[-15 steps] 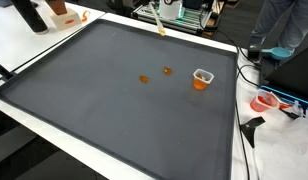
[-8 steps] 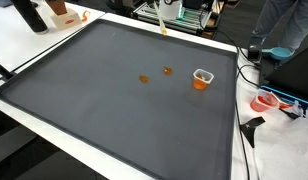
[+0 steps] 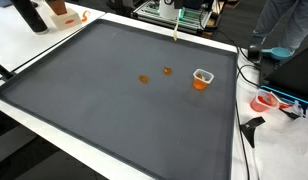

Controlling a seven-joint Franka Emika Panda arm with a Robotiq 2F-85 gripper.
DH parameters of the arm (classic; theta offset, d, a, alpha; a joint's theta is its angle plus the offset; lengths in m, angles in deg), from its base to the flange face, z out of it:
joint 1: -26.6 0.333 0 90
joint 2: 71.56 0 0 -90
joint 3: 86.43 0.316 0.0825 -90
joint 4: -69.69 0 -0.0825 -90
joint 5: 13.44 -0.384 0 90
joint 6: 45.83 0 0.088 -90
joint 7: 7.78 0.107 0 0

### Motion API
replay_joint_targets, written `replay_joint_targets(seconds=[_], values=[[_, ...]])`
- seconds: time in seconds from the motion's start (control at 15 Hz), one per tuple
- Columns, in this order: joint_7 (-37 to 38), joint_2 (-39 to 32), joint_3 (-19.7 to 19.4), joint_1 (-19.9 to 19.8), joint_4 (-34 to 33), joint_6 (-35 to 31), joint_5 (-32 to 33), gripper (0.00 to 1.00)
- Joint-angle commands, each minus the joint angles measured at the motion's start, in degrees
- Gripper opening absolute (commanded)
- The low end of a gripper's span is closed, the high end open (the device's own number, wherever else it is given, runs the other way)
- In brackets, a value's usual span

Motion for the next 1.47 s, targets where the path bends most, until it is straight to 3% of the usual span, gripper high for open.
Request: replay_joint_targets(seconds=[0.0,0.67,0.93,1.4], values=[[7.1,-4.8,1.7,3.4,-4.9,2.6,9.6,0.03],[18.9,-15.4,1.7,13.6,-12.9,10.7,30.6,0.03],[23.3,-18.6,1.0,16.8,-15.6,14.3,36.3,0.03],[25.2,-22.6,0.8,19.1,-17.1,13.3,41.8,0.03]])
